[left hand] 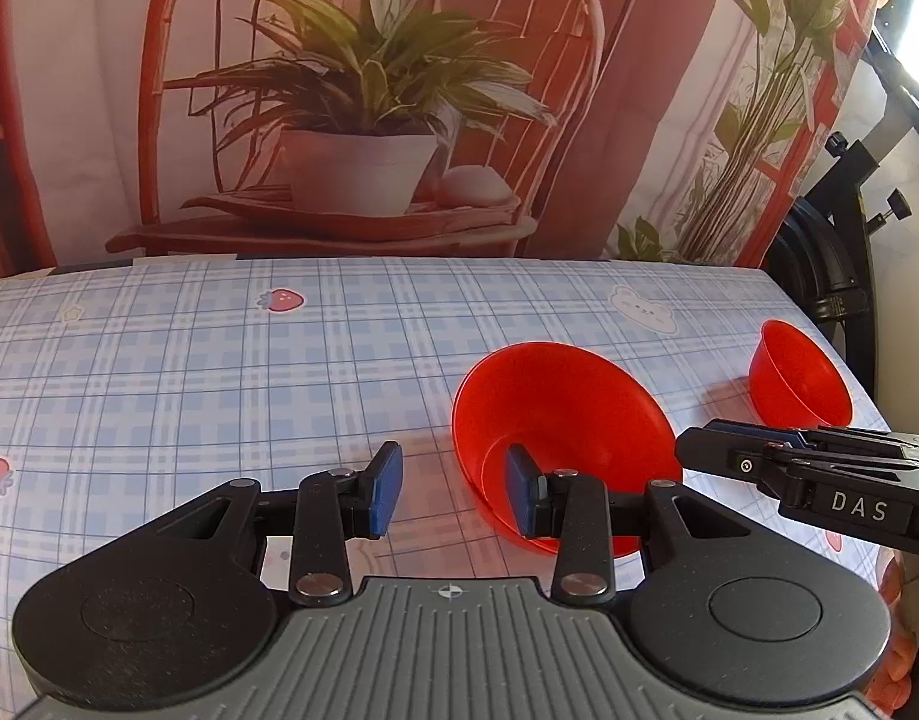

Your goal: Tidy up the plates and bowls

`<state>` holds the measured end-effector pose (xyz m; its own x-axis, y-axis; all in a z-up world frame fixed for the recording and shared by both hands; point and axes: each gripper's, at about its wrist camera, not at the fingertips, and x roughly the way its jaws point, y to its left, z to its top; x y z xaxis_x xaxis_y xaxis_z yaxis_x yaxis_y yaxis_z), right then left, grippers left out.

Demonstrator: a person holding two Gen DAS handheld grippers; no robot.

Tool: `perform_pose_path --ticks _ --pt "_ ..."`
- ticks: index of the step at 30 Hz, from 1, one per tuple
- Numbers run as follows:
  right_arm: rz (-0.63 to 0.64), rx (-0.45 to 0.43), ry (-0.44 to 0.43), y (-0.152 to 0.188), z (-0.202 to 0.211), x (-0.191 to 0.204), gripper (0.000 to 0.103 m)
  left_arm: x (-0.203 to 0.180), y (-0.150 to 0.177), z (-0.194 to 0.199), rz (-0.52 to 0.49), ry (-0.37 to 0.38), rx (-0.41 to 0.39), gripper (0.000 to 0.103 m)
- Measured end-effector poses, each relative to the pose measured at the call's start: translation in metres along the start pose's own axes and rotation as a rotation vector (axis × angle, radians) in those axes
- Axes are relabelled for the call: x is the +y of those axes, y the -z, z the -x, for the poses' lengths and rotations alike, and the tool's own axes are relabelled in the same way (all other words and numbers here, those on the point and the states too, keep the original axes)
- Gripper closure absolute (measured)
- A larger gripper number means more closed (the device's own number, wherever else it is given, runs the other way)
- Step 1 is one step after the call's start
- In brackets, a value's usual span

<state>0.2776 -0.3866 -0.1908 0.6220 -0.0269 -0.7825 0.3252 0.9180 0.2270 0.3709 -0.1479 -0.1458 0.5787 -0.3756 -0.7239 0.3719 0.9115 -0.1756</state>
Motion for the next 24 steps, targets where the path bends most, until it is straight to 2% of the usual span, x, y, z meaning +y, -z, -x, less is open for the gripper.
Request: perform_pose_path --ticks 8,9,10,11,15,24 --pt "-0.036 0.048 -0.017 0.003 -0.016 -0.002 0.084 -0.003 0.002 -0.023 -0.004 0.024 0.028 0.066" --pt "-0.037 0.051 -0.017 0.004 -0.017 -0.002 0.088 -0.003 0.003 -0.023 -0.003 0.028 0.025 0.069" --pt "-0.038 0.051 -0.019 0.004 -0.017 -0.001 0.092 -0.003 0.003 -0.023 -0.004 0.030 0.021 0.082" --pt "-0.041 0.051 -0.020 0.004 -0.016 0.000 0.092 -0.003 0.003 -0.024 -0.005 0.029 0.023 0.089" --pt "-0.037 0.031 -0.029 0.006 -0.006 0.005 0.092 -0.002 0.004 -0.016 -0.006 0.021 0.012 0.089" --pt "-0.078 -0.049 -0.053 0.008 0.038 0.014 0.092 -0.017 0.000 0.031 -0.034 0.011 -0.045 0.089"
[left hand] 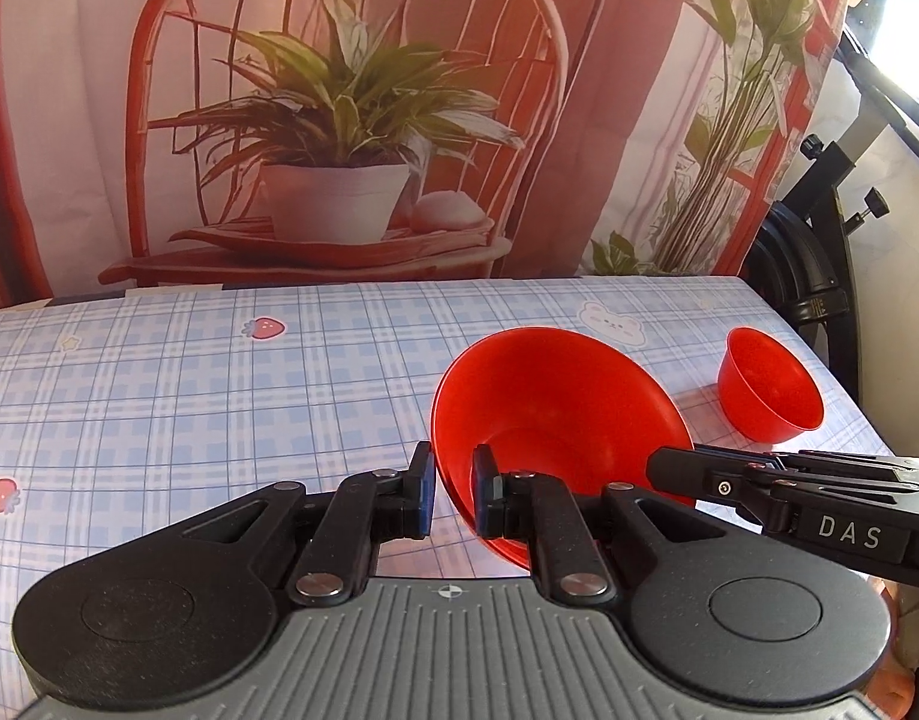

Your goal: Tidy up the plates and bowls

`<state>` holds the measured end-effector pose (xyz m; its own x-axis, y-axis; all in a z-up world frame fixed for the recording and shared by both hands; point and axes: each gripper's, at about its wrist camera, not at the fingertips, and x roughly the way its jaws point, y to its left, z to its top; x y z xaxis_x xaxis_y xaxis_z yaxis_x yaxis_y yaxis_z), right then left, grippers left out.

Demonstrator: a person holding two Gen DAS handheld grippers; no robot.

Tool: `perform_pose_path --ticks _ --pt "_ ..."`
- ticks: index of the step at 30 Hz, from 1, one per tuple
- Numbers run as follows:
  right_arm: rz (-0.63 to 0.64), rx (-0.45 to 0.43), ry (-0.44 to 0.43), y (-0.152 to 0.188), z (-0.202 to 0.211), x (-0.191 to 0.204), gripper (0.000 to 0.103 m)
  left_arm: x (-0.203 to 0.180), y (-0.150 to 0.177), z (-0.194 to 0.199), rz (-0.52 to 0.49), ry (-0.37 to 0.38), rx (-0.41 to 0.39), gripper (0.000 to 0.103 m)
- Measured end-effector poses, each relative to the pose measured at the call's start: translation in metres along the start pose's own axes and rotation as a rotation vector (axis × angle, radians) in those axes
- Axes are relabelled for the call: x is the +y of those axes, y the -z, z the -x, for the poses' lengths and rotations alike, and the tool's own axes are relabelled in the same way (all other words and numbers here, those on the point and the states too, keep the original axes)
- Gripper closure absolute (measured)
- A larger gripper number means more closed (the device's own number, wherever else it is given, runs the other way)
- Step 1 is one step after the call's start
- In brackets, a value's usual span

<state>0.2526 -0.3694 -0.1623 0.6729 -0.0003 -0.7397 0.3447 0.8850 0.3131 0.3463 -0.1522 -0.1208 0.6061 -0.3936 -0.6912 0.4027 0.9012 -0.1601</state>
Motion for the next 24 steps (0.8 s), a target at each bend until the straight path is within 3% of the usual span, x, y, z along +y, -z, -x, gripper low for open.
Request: perform_pose_path --ticks 11,16,24 --pt "-0.062 -0.076 0.025 0.020 0.067 -0.001 0.092 -0.035 0.014 0.050 0.011 0.041 -0.059 0.089" --pt "-0.066 -0.098 0.052 0.028 0.093 -0.006 0.092 -0.056 0.026 0.070 -0.029 0.065 -0.095 0.089" --pt "-0.060 -0.129 0.069 0.039 0.120 -0.009 0.092 -0.070 0.045 0.085 -0.038 0.110 -0.094 0.087"
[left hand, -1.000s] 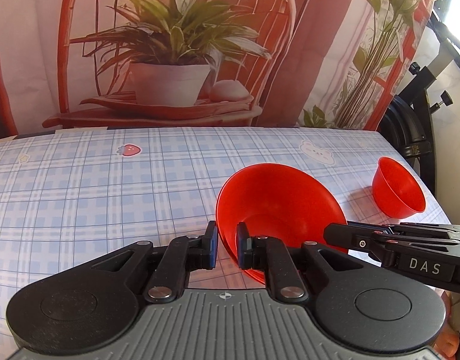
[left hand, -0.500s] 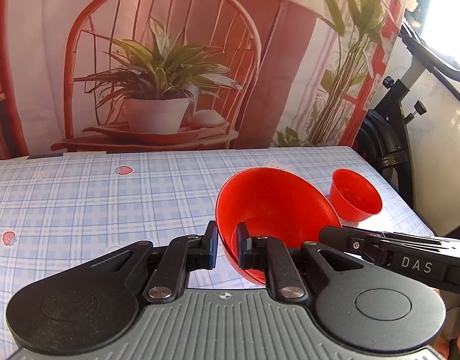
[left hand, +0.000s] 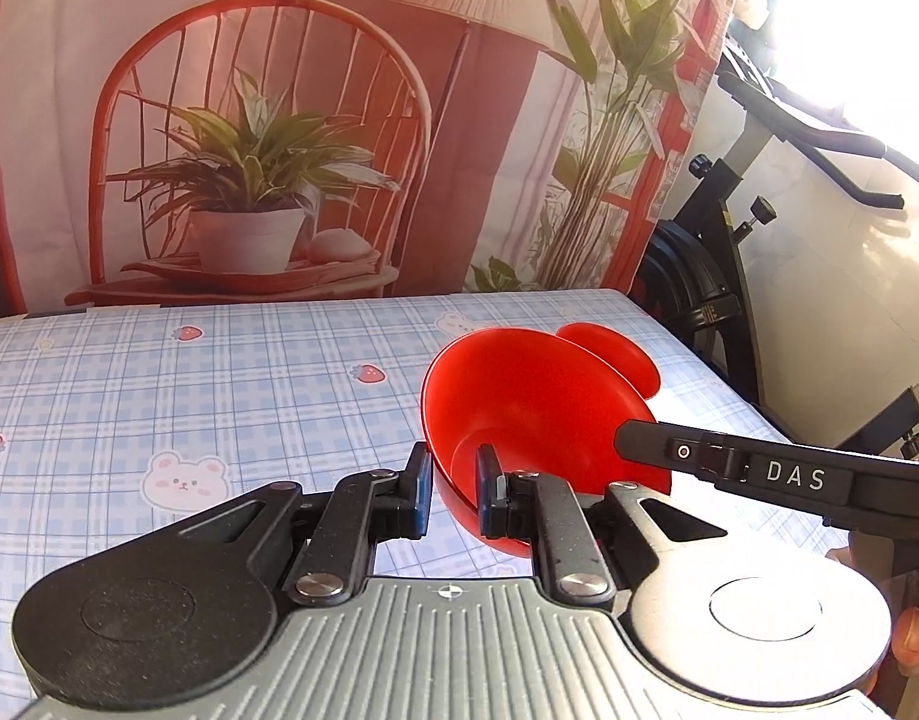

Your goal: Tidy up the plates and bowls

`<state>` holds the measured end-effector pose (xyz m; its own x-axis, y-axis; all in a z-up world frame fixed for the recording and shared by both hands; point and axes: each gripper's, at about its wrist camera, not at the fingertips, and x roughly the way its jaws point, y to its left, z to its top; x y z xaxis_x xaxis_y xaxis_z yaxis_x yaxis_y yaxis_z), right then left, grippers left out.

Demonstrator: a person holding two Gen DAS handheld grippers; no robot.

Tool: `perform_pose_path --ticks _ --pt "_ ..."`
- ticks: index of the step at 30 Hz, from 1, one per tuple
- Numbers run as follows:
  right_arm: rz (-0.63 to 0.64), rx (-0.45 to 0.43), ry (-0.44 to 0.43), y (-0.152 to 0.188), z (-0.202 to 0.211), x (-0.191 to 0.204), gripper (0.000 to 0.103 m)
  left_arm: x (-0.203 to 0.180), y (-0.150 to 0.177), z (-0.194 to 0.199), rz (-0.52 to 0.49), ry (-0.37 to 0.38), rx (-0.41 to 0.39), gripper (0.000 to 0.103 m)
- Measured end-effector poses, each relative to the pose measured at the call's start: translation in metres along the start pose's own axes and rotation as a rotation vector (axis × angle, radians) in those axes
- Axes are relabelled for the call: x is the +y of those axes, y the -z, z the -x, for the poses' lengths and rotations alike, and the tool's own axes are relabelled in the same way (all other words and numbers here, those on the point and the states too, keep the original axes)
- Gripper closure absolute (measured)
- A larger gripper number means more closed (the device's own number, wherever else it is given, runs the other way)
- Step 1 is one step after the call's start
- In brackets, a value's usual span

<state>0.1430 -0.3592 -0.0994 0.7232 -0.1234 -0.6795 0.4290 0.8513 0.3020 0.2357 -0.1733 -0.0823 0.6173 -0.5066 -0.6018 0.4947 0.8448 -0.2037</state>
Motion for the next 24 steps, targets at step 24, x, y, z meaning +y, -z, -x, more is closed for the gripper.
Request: perform_pose_path --ticks 24 --pt "-0.068 0.071 0.075 0.060 0.038 -0.068 0.092 -0.045 0.044 -0.029 -0.041 0.122 0.163 0.087"
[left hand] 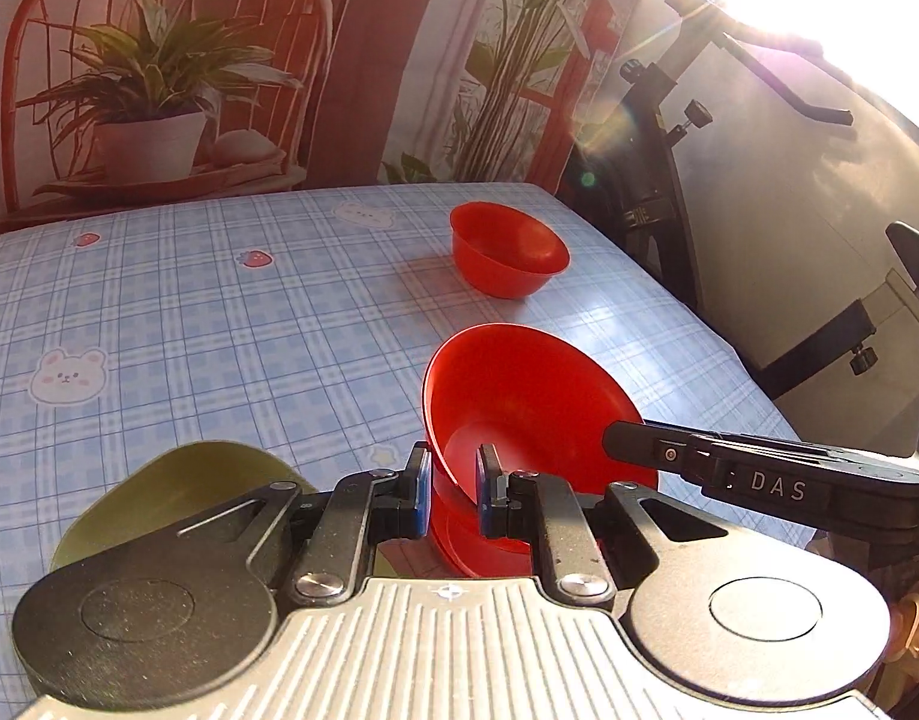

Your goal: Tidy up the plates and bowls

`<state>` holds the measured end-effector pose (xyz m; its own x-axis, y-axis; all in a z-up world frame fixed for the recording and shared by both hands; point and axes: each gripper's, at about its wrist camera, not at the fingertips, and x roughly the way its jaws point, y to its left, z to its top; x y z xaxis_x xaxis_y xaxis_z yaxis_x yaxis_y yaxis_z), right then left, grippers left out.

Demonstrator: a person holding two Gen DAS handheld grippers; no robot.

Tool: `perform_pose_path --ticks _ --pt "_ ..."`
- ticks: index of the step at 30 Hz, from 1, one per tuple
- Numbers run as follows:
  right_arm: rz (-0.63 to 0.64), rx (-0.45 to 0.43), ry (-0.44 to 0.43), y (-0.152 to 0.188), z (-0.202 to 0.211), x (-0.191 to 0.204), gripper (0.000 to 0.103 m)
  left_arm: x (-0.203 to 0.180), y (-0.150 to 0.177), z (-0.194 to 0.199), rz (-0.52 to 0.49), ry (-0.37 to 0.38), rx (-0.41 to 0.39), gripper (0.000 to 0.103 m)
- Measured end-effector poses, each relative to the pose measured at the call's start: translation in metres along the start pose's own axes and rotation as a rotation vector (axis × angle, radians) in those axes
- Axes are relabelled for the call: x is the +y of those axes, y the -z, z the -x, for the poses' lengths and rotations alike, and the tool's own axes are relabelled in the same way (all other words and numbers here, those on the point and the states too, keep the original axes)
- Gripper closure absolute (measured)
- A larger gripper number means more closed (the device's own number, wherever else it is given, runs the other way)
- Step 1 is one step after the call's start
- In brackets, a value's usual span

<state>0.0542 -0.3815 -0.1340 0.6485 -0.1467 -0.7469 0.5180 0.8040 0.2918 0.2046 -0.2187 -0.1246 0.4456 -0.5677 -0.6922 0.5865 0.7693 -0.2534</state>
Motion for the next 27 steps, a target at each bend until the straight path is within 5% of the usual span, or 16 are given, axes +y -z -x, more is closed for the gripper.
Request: perform_pose_path --ticks 27 --pt "-0.016 0.030 0.001 0.018 -0.007 -0.019 0.091 -0.009 0.009 -0.029 -0.023 -0.034 0.083 0.082"
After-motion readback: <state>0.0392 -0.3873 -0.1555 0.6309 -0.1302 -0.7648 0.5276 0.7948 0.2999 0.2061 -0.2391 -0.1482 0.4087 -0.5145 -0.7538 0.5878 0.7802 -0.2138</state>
